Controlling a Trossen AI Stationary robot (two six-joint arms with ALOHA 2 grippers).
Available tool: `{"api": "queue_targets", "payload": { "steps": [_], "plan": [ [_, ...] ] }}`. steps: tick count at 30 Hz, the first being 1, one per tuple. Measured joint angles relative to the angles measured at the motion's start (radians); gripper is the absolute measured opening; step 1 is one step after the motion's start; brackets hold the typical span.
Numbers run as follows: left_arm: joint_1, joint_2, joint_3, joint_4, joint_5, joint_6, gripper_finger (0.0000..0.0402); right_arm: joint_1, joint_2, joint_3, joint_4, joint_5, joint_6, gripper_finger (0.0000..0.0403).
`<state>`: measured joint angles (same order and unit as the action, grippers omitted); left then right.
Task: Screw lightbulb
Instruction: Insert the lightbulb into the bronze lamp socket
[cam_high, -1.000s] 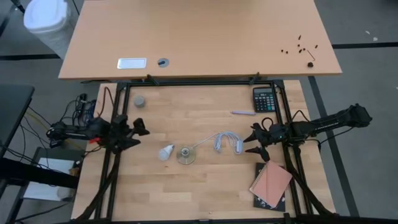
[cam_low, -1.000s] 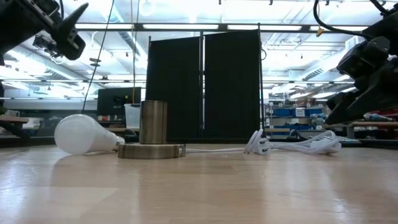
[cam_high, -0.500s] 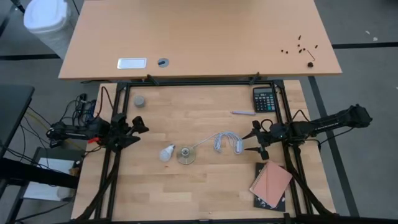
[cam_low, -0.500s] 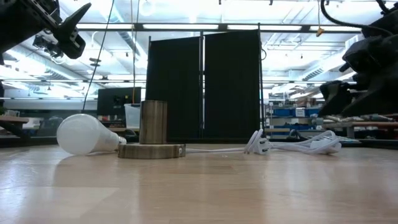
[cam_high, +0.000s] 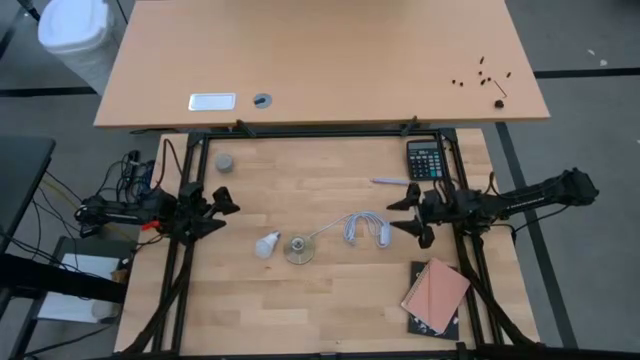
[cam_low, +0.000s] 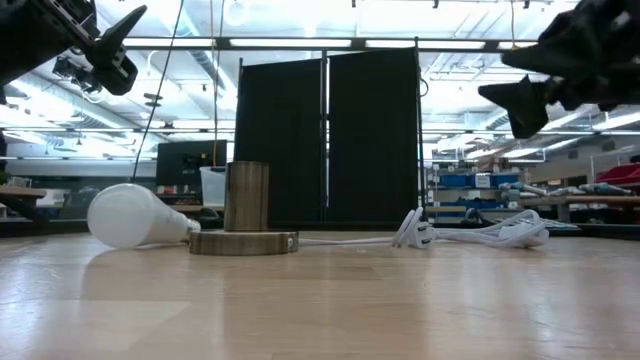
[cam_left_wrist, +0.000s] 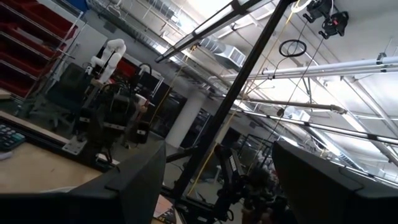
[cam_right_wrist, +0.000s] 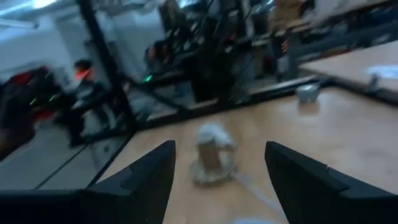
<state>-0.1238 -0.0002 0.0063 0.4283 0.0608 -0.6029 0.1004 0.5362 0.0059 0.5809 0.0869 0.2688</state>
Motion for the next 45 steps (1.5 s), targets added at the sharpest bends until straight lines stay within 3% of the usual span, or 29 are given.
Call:
{"api": "queue_targets", "payload": {
  "steps": [10, 16, 23, 28, 32, 37, 45],
  "plan": [
    [0.000, 0.000, 0.000, 0.014, -0.003, 0.000, 0.0298, 0.002, 0.001, 0.000, 0.079, -0.034, 0.091, 0.0257],
    [-0.001, 0.013, 0.020, -0.012, -0.119, 0.082, 0.0298, 0.017, 0.045, 0.084, -0.014, 0.046, 0.077, 0.0252],
    [-0.003, 0.171, 0.167, -0.129, -0.123, 0.277, 0.0298, 0.080, 0.276, 0.359, -0.138, 0.134, -0.149, 0.0245],
    [-0.003, 0.308, 0.261, -0.253, -0.111, 0.308, 0.0298, 0.076, 0.455, 0.534, -0.225, 0.138, -0.228, 0.0245],
    [-0.017, 0.389, 0.325, -0.362, -0.029, 0.305, 0.0298, 0.075, 0.595, 0.667, -0.294, 0.136, -0.301, 0.0245],
    [-0.065, 0.417, 0.403, -0.457, -0.025, 0.285, 0.0298, 0.053, 0.759, 0.846, -0.382, 0.095, -0.348, 0.0245],
    [-0.134, 0.417, 0.476, -0.611, -0.126, 0.295, 0.0298, 0.031, 0.990, 1.100, -0.496, 0.050, -0.400, 0.0245]
  ]
}}
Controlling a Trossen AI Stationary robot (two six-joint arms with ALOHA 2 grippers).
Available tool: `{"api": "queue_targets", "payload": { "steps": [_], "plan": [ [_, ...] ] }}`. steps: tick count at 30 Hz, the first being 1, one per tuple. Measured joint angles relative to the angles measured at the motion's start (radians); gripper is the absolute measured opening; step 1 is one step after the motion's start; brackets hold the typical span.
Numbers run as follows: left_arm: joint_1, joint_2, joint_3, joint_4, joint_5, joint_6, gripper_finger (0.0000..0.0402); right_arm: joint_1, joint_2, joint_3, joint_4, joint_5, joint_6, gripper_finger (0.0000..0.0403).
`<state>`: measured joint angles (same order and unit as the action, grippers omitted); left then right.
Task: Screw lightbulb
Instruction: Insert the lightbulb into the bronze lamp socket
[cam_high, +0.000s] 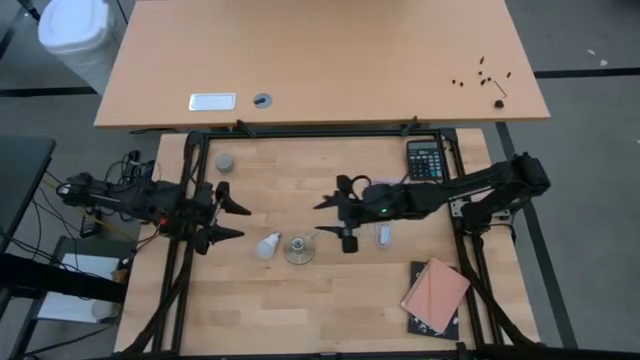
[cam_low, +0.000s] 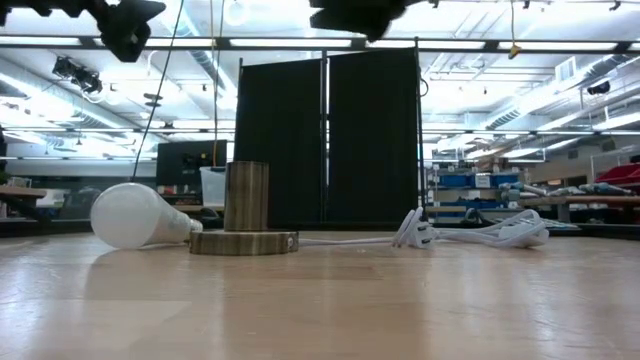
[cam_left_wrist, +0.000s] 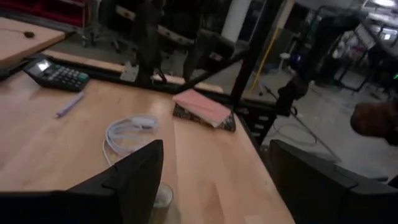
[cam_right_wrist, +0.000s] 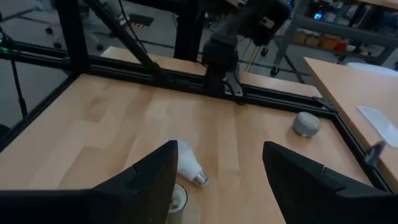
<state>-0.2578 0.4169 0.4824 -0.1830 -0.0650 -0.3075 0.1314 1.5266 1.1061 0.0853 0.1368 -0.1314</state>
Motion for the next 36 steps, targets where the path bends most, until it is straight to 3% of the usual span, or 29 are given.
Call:
{"api": "queue_targets", "payload": {
  "steps": [8, 21, 27, 36],
  "plan": [
    [-0.126, 0.001, 0.000, -0.051, -0.065, 0.012, 0.0298, -0.002, 0.177, 0.222, -0.140, -0.001, 0.000, 0.0245],
    [-0.404, 0.001, -0.046, -0.137, -0.367, -0.170, 0.0298, 0.013, 0.358, 0.494, -0.316, -0.002, -0.048, 0.0245],
    [-0.520, 0.015, -0.051, -0.081, -0.500, -0.157, 0.0298, -0.005, 0.431, 0.607, -0.394, -0.059, -0.057, 0.0245],
    [-0.663, 0.122, -0.051, 0.173, -0.571, -0.027, 0.0298, -0.021, 0.503, 0.661, -0.416, -0.122, -0.083, 0.0245]
  ]
}}
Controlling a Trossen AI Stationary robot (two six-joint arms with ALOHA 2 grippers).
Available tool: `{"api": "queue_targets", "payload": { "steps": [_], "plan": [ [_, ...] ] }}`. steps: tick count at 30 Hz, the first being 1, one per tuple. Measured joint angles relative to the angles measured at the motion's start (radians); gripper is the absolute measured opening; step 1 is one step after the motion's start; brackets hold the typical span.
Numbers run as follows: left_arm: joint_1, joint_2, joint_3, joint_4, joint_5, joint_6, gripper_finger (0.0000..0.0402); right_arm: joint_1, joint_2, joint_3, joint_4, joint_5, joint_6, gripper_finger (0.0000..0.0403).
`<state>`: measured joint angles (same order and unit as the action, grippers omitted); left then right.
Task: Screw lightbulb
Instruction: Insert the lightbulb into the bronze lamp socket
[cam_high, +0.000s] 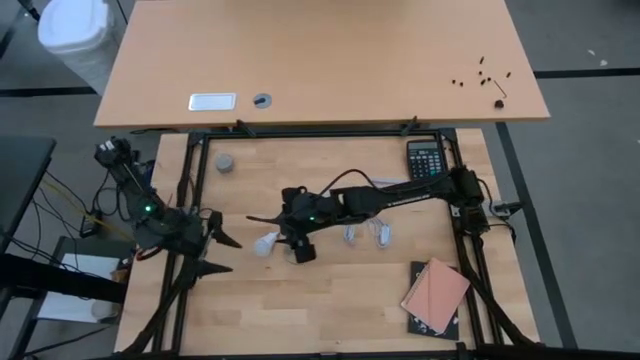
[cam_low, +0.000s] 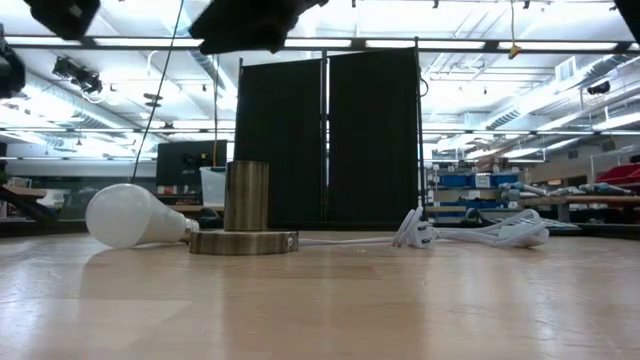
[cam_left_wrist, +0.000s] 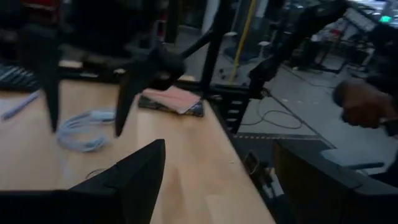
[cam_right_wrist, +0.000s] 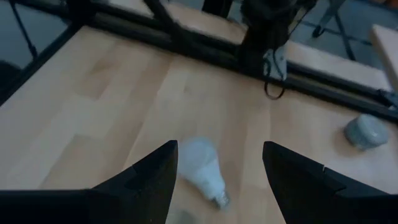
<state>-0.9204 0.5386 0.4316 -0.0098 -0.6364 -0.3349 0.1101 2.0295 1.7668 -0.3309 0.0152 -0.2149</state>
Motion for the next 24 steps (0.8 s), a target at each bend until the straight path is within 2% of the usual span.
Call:
{"api": "queue_targets", "payload": {
  "steps": [9, 13, 17, 21, 24],
  "plan": [
    [-0.088, 0.017, 0.000, 0.260, 0.015, 0.203, 0.0298, -0.022, 0.050, 0.000, 0.061, -0.043, -0.006, 0.0245],
    [-0.102, 0.019, 0.000, 0.260, -0.005, 0.219, 0.0298, -0.028, 0.048, 0.000, 0.067, -0.043, -0.006, 0.0245],
    [-0.099, 0.052, 0.000, 0.125, -0.153, 0.099, 0.0298, -0.030, 0.021, -0.002, 0.053, -0.017, -0.005, 0.0245],
    [-0.099, 0.120, 0.000, -0.029, -0.299, -0.134, 0.0298, -0.015, -0.037, 0.001, -0.026, 0.122, 0.004, 0.0245],
    [-0.098, 0.199, 0.000, -0.118, -0.343, -0.323, 0.0298, -0.001, -0.062, 0.000, -0.108, 0.185, 0.031, 0.0246]
  ]
}}
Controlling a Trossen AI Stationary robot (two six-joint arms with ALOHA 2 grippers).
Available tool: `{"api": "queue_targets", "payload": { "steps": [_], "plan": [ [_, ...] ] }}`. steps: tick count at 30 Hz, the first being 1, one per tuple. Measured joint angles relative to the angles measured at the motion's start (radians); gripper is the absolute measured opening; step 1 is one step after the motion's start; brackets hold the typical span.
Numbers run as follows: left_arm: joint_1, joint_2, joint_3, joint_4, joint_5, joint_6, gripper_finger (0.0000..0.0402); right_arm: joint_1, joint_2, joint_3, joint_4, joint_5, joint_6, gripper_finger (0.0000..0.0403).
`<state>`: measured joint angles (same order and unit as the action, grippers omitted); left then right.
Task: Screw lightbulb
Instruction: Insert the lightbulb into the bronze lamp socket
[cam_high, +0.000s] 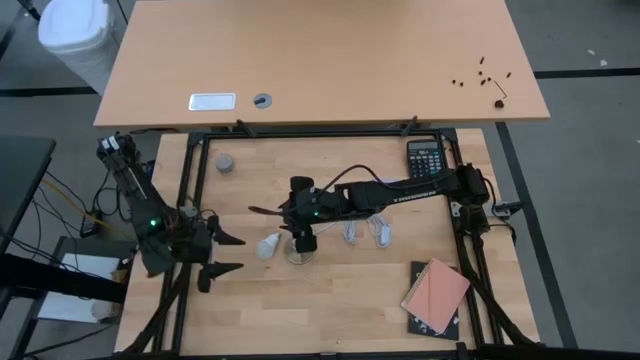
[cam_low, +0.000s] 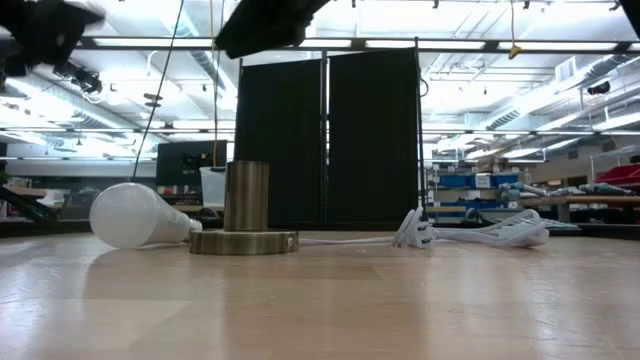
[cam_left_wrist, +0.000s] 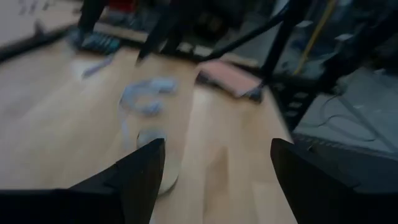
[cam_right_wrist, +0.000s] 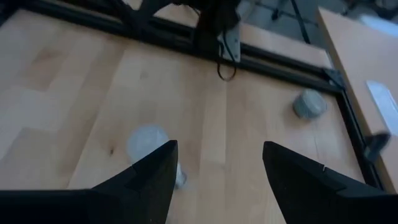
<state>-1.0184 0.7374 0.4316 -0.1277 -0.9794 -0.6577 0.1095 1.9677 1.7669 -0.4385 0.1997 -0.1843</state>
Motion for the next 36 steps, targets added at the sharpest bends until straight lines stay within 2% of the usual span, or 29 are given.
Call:
{"api": "queue_targets", "payload": {
  "steps": [4, 9, 13, 17, 20, 24, 31, 36],
  "plan": [
    [0.022, 0.131, 0.000, -0.050, -0.007, -0.191, 0.0298, 0.015, -0.037, 0.000, -0.122, 0.035, 0.064, 0.0246],
    [0.051, 0.300, 0.000, -0.041, 0.024, -0.254, 0.0298, 0.043, -0.047, -0.001, -0.336, 0.042, 0.182, 0.0247],
    [0.089, 0.404, 0.000, 0.004, 0.038, -0.294, 0.0298, 0.084, -0.048, -0.025, -0.357, 0.046, 0.215, 0.0247],
    [0.149, 0.460, 0.000, 0.019, 0.128, -0.353, 0.0298, 0.126, -0.070, -0.084, -0.368, 0.141, 0.242, 0.0247],
    [0.189, 0.485, 0.000, 0.019, 0.155, -0.393, 0.0298, 0.143, -0.117, -0.146, -0.350, 0.212, 0.269, 0.0247],
    [0.233, 0.500, 0.000, -0.009, 0.160, -0.397, 0.0298, 0.152, -0.193, -0.256, -0.289, 0.229, 0.316, 0.0247],
    [0.290, 0.500, 0.000, -0.024, 0.136, -0.351, 0.0298, 0.172, -0.346, -0.522, -0.063, 0.278, 0.400, 0.0247],
    [0.330, 0.500, 0.000, -0.058, 0.129, -0.347, 0.0298, 0.173, -0.398, -0.679, 0.093, 0.301, 0.429, 0.0247]
  ]
}}
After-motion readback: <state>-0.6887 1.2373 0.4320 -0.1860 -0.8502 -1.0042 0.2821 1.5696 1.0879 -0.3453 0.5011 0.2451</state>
